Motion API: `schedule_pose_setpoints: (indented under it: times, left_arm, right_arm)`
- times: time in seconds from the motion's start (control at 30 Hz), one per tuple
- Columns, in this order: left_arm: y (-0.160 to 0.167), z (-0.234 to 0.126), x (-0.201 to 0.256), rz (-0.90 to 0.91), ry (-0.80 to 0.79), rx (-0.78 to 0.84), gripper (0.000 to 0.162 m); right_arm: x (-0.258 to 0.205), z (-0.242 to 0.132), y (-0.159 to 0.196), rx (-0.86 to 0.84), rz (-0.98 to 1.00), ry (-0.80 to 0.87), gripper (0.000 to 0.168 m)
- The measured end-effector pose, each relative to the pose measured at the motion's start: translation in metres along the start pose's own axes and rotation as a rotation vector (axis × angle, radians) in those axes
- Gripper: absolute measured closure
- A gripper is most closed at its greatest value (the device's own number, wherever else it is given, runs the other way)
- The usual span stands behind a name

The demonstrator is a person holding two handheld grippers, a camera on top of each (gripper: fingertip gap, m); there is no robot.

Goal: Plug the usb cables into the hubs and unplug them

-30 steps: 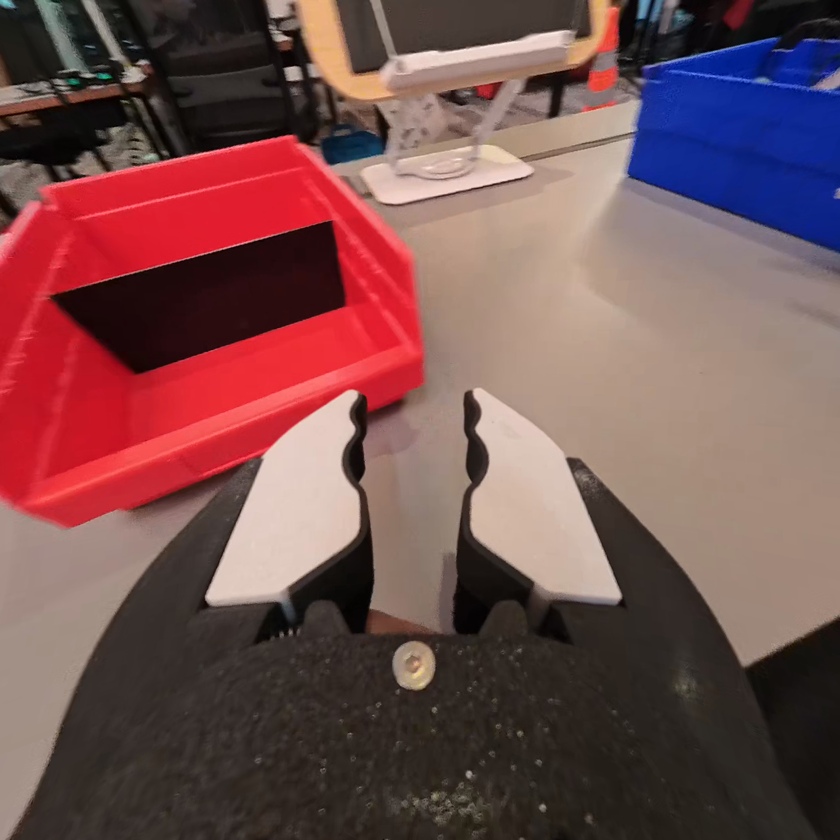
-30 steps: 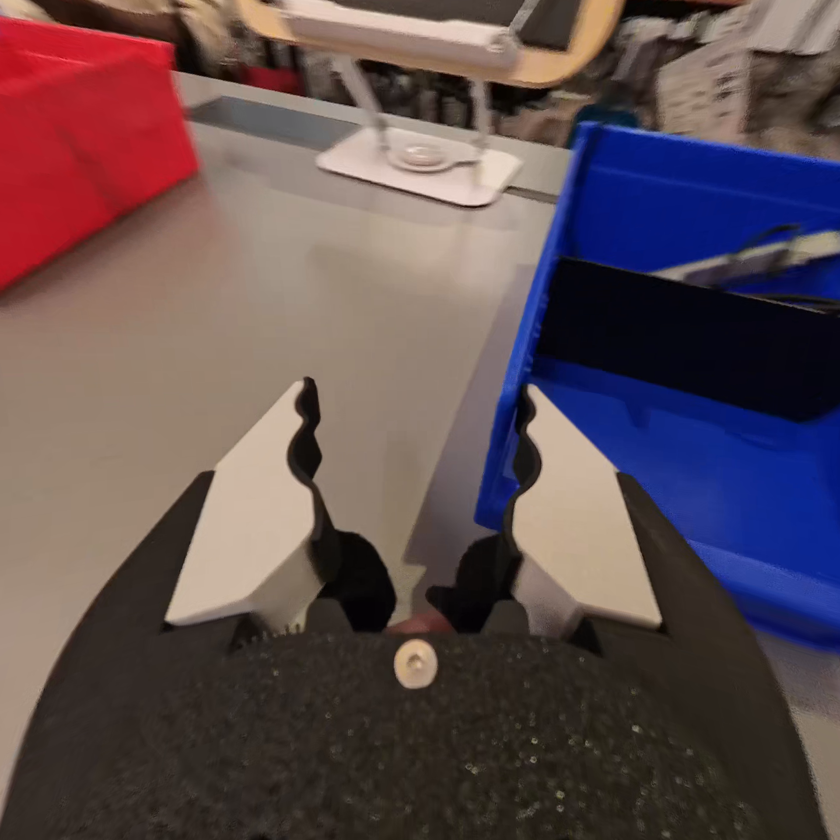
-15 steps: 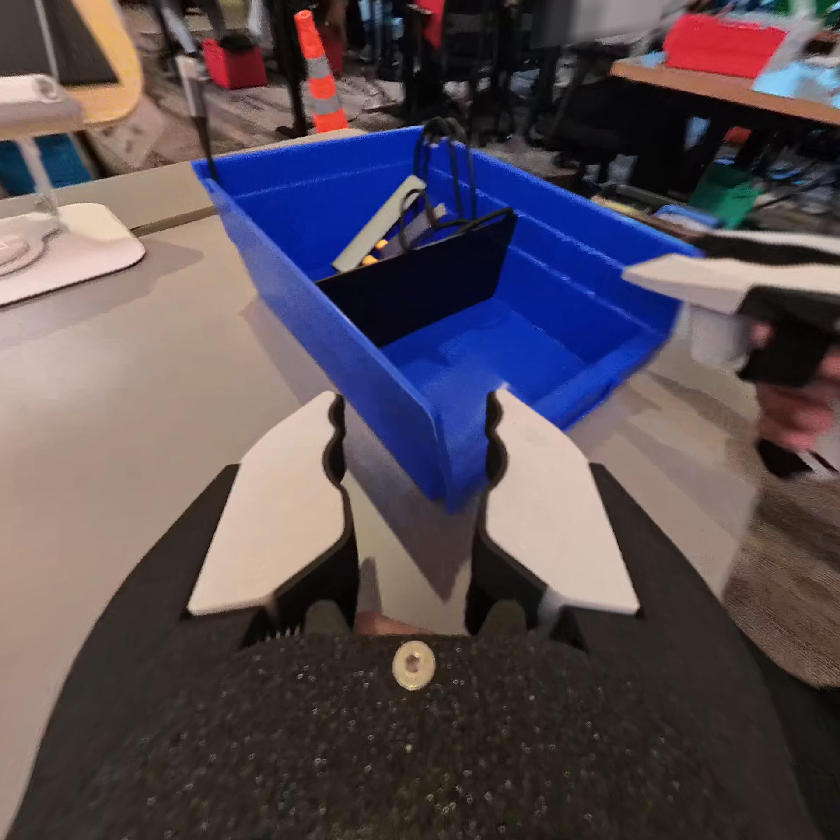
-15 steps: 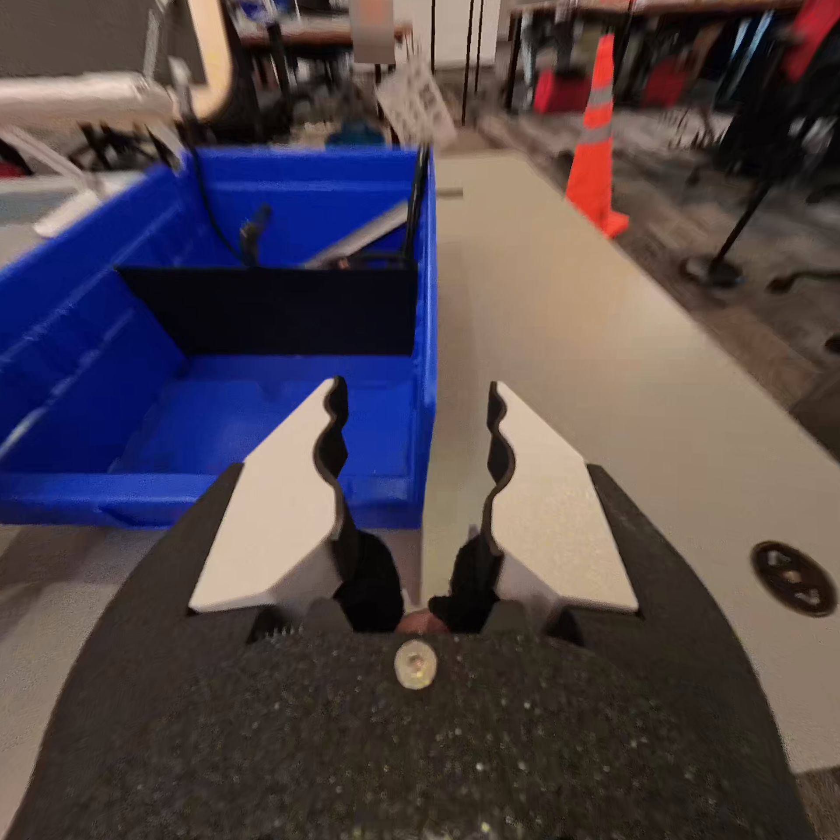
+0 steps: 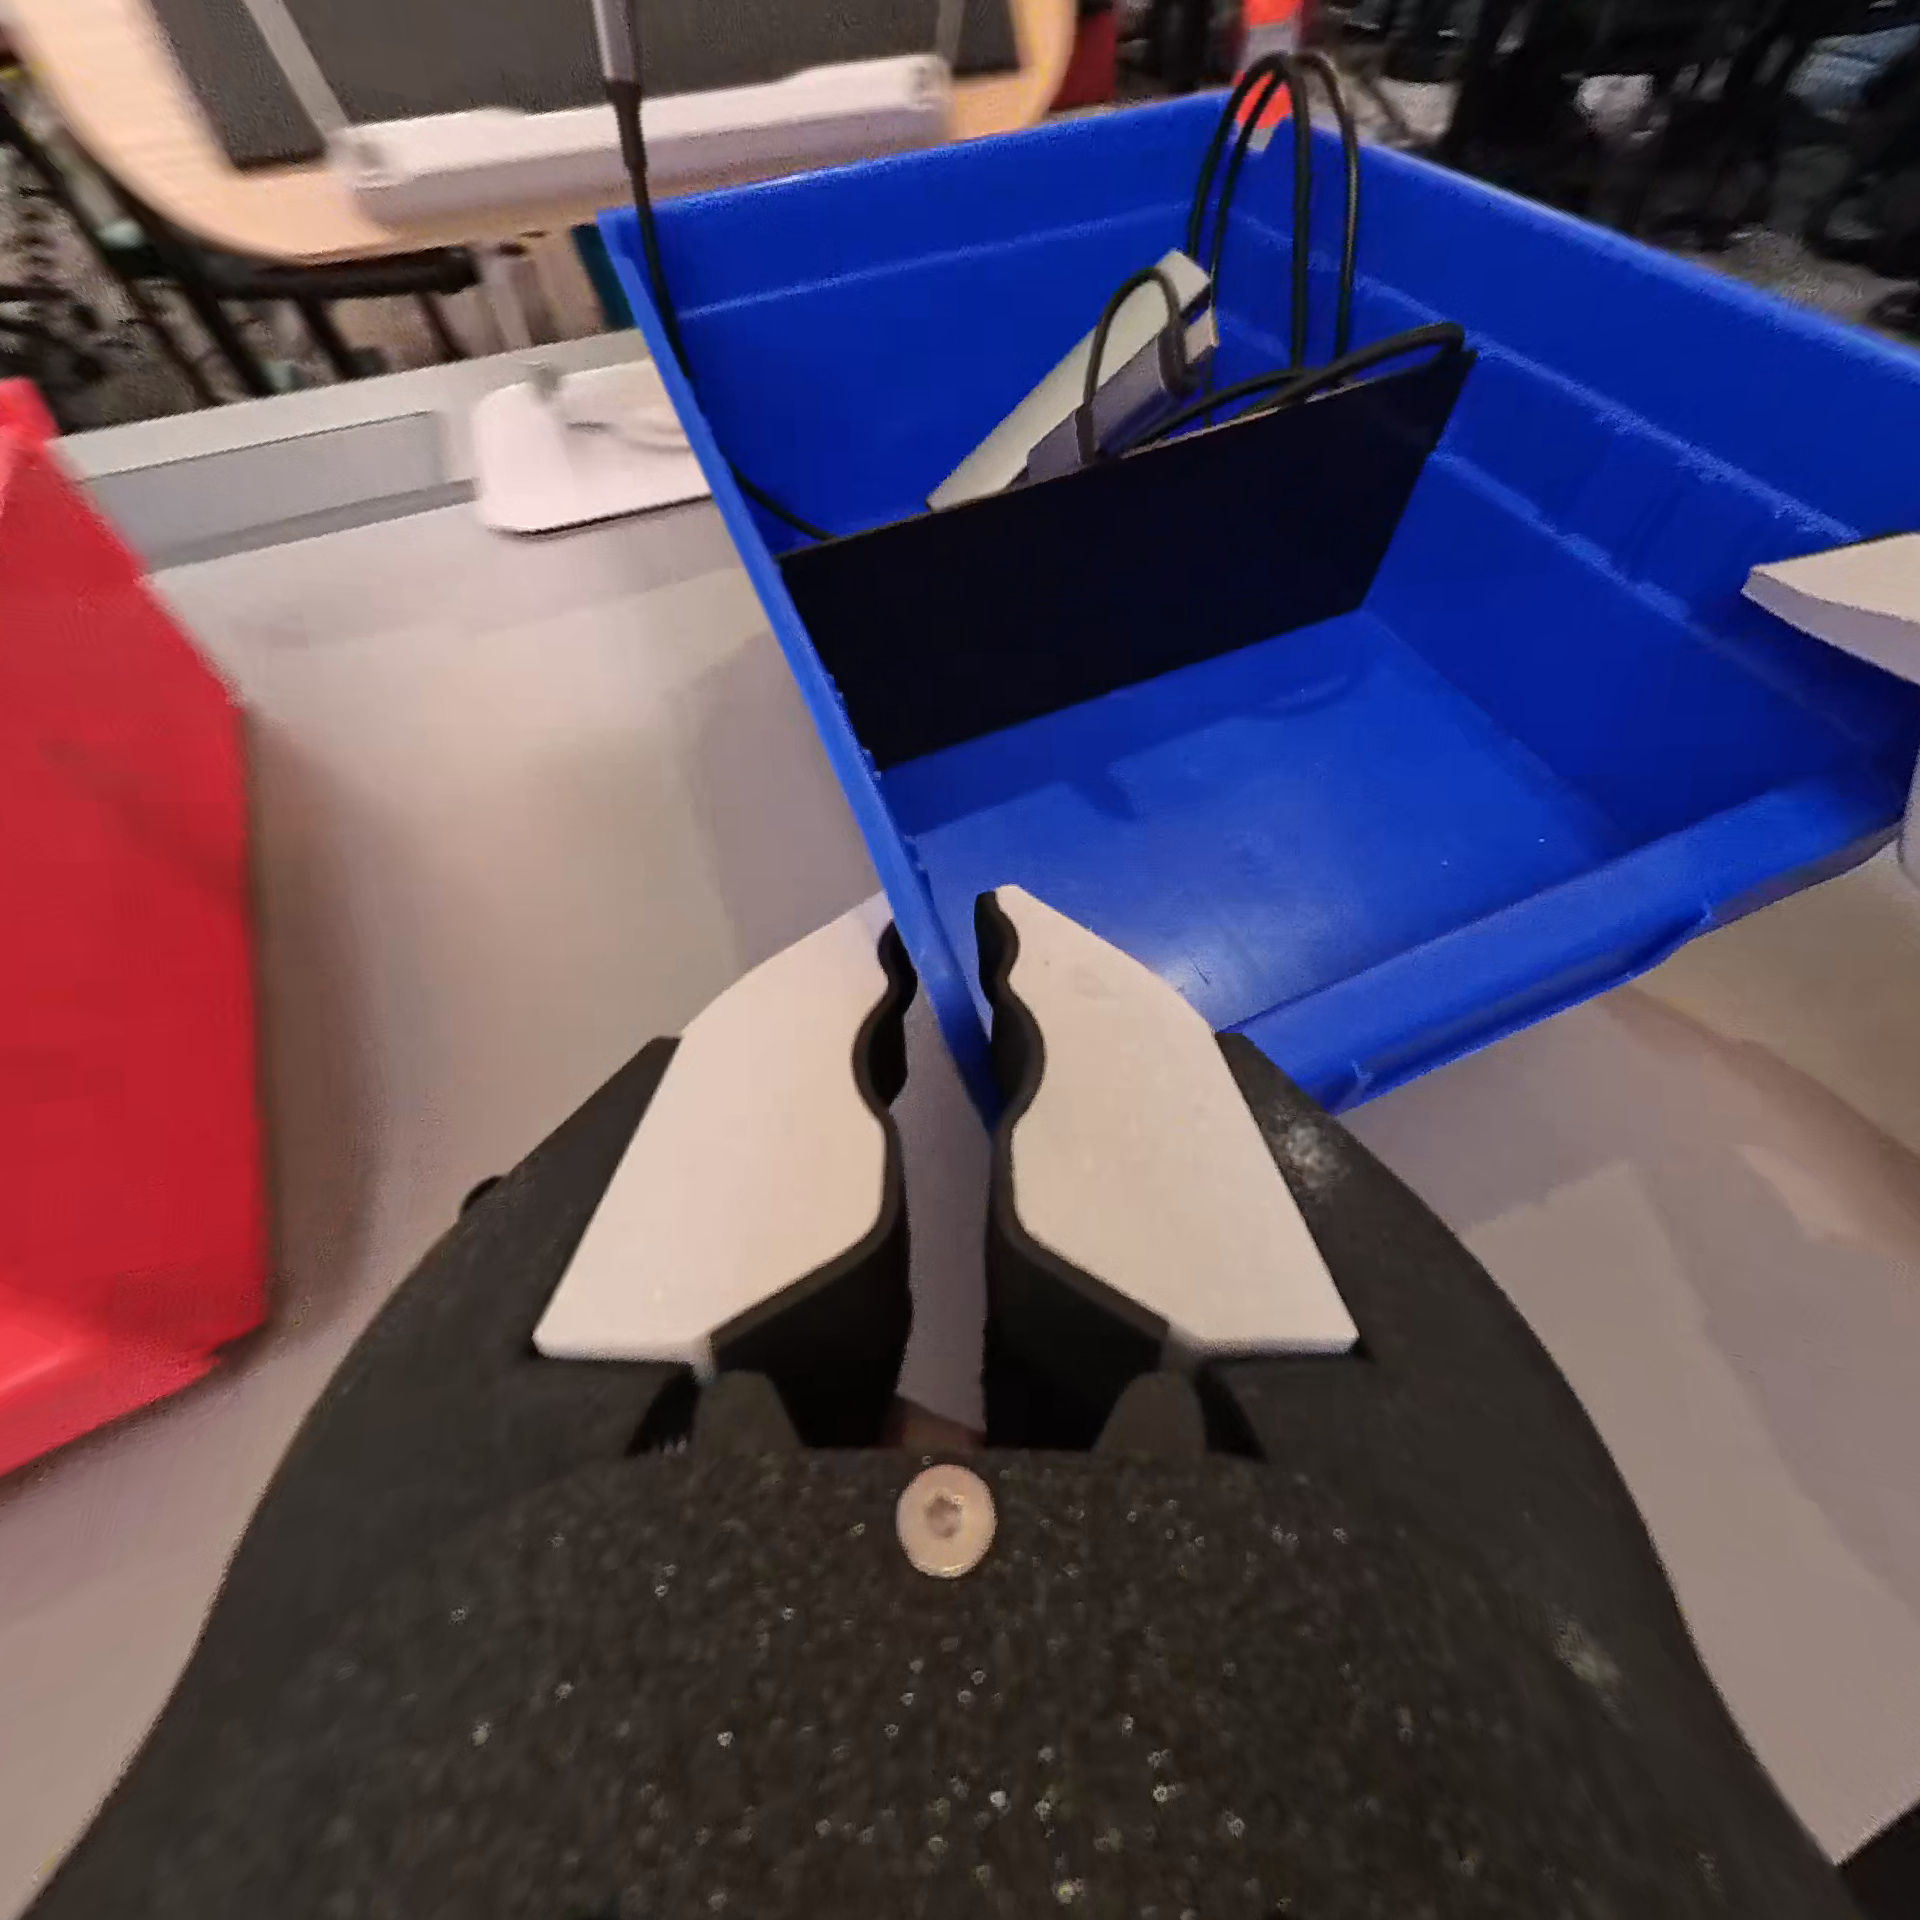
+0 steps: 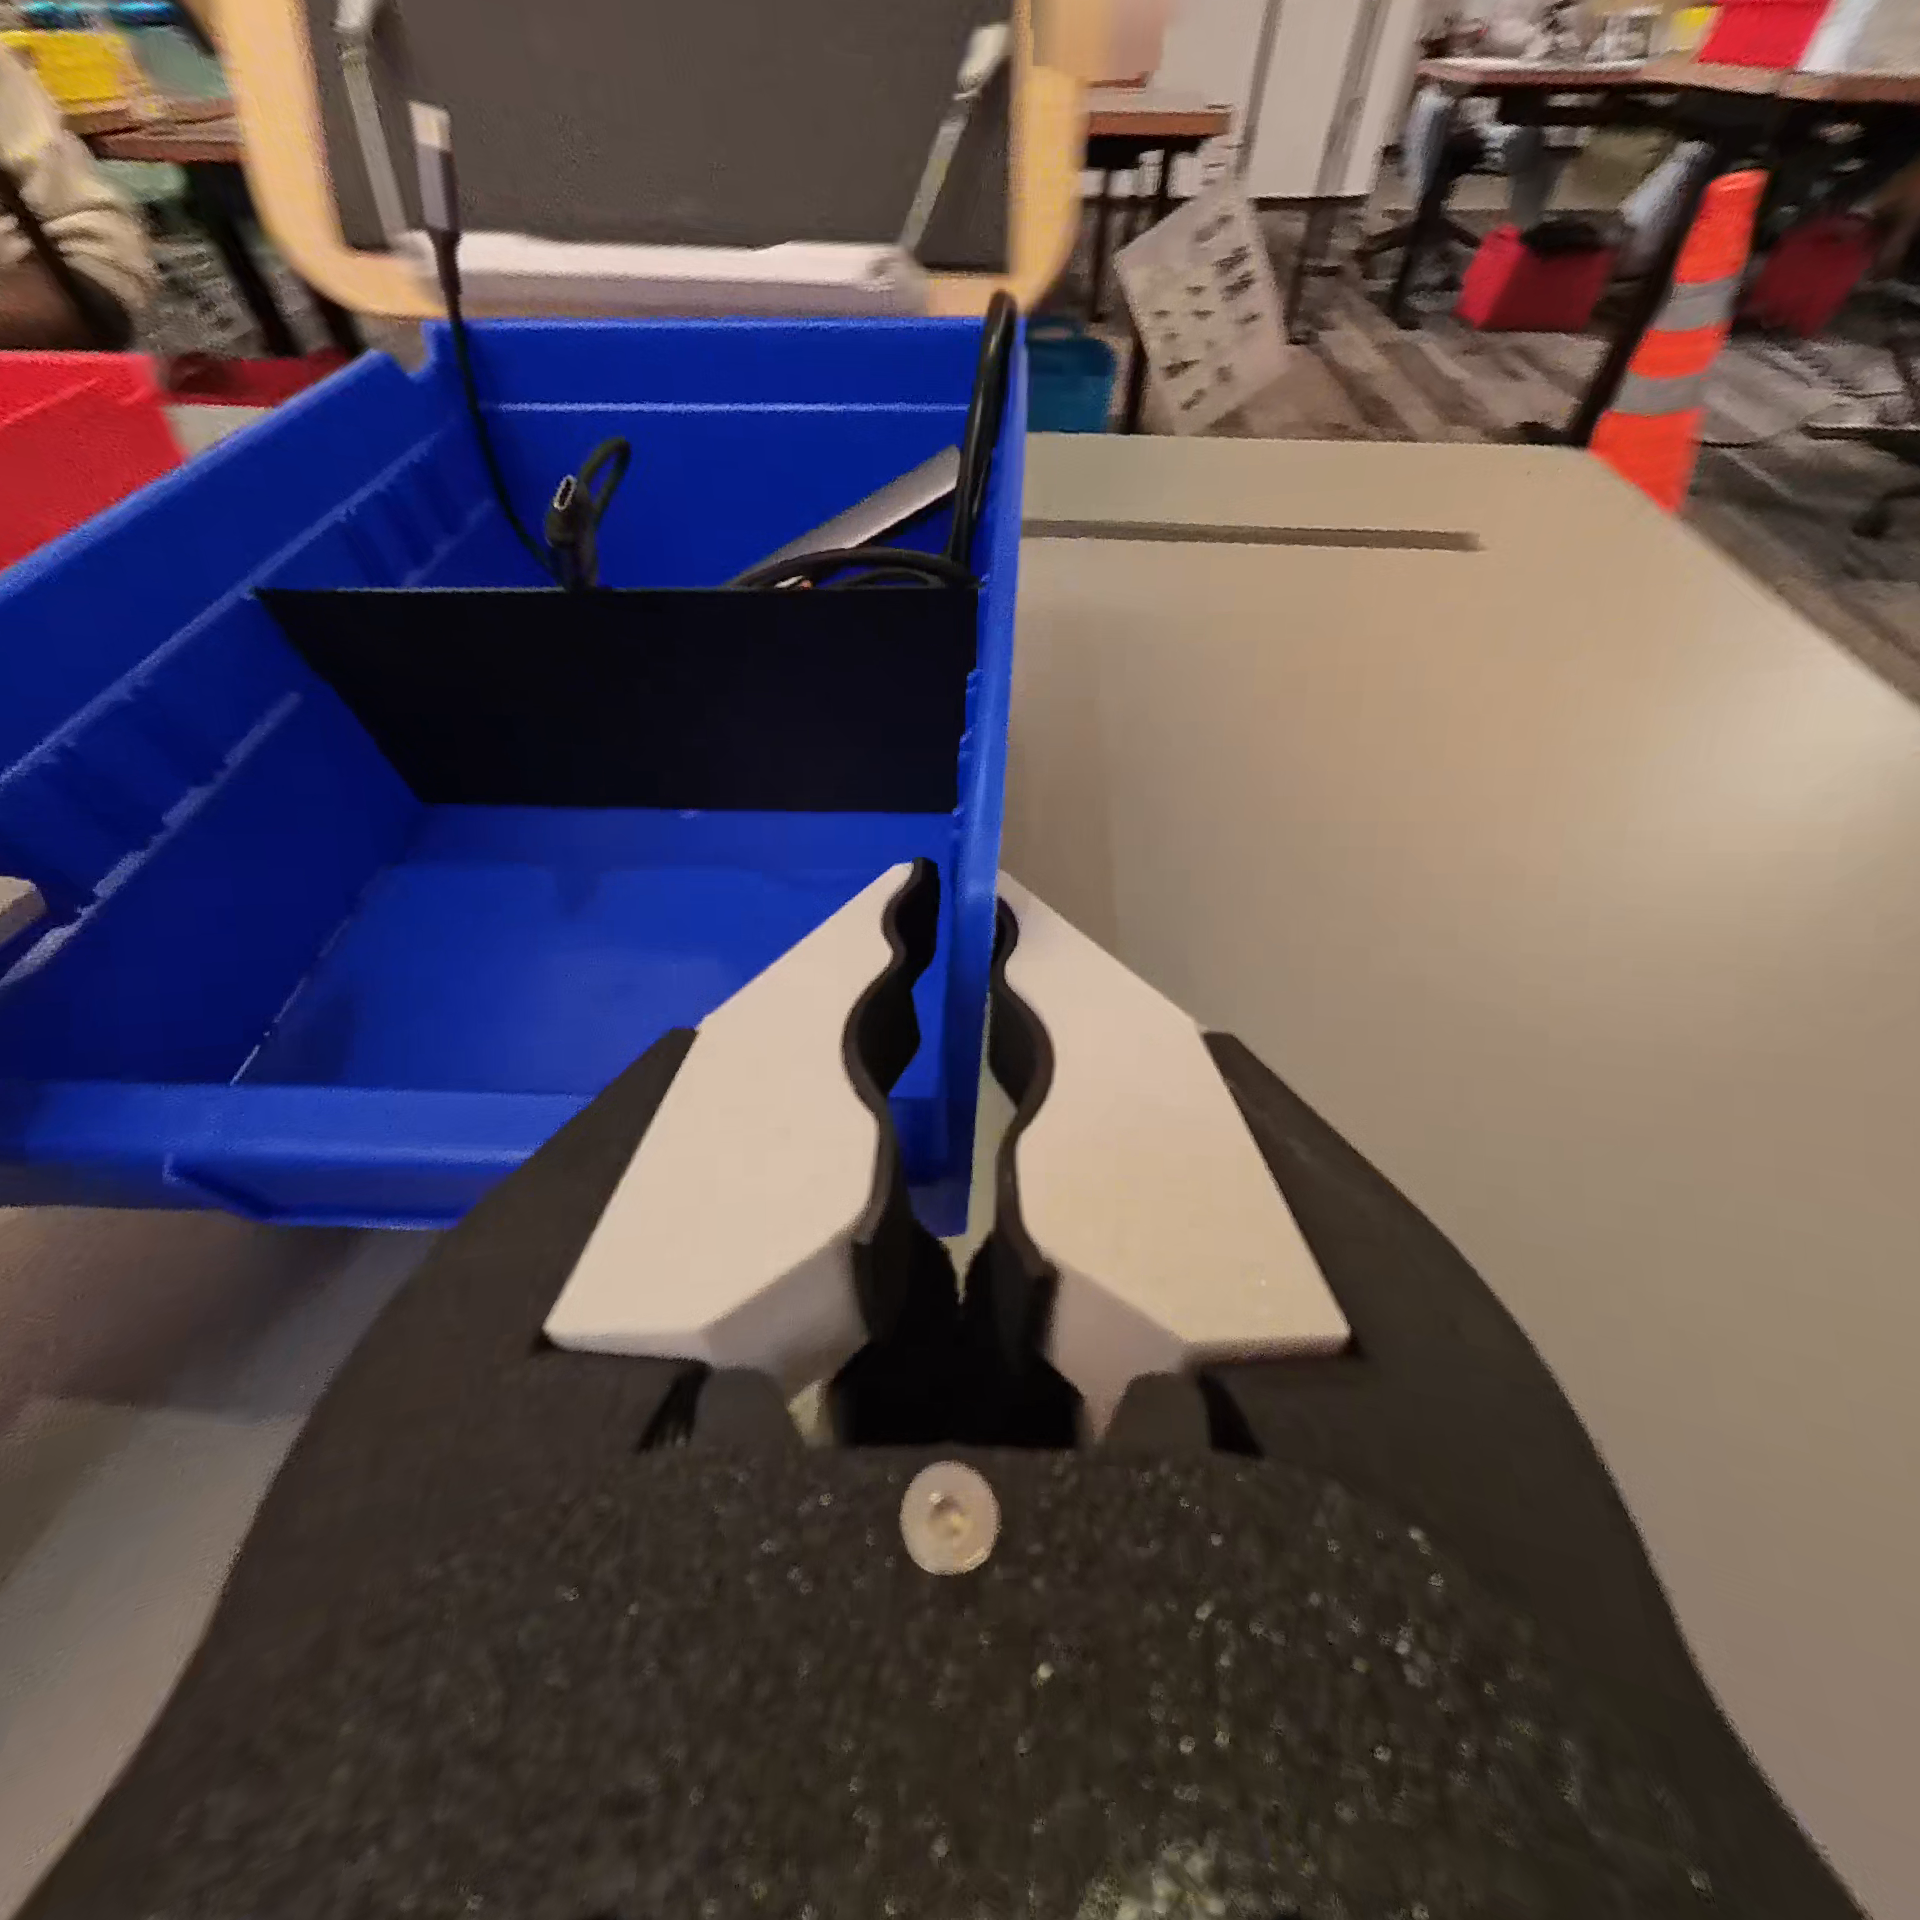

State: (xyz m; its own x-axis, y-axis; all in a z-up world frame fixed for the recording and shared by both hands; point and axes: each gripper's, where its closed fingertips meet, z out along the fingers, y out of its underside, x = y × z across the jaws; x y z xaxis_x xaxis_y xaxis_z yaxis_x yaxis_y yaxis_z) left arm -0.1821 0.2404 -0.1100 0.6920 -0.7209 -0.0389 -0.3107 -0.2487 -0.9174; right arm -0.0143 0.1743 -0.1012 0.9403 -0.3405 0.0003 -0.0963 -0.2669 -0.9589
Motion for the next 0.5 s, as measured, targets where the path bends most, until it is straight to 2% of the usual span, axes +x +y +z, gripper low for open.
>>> schedule_pose_setpoints:
  times: [0.17, 0.27, 0.33, 0.37, 0.43, 0.5]
  left_arm:
    - [0.020, -0.010, -0.064, 0.018, -0.091, -0.073, 0.152]
    - [0.032, -0.017, -0.065, 0.066, -0.023, -0.125, 0.145]
    - [0.026, -0.042, -0.060, 0.064, 0.045, -0.092, 0.112]
    - [0.019, -0.060, -0.066, 0.058, 0.040, -0.042, 0.105]
    - [0.017, -0.100, -0.091, 0.012, 0.015, 0.023, 0.105]
    - [0.034, -0.133, -0.134, -0.065, -0.043, 0.005, 0.108]
  right_arm:
    - [-0.061, 0.028, 0.020, -0.064, -0.054, -0.085, 0.162]
    - [-0.075, 0.025, 0.022, -0.061, -0.110, -0.144, 0.144]
    - [-0.079, 0.013, 0.020, -0.050, -0.128, -0.203, 0.139]
    - [-0.080, 0.004, 0.019, -0.040, -0.140, -0.239, 0.135]
    - [-0.074, -0.014, 0.020, -0.022, -0.183, -0.265, 0.129]
    - [-0.064, -0.029, 0.021, -0.002, -0.231, -0.250, 0.131]
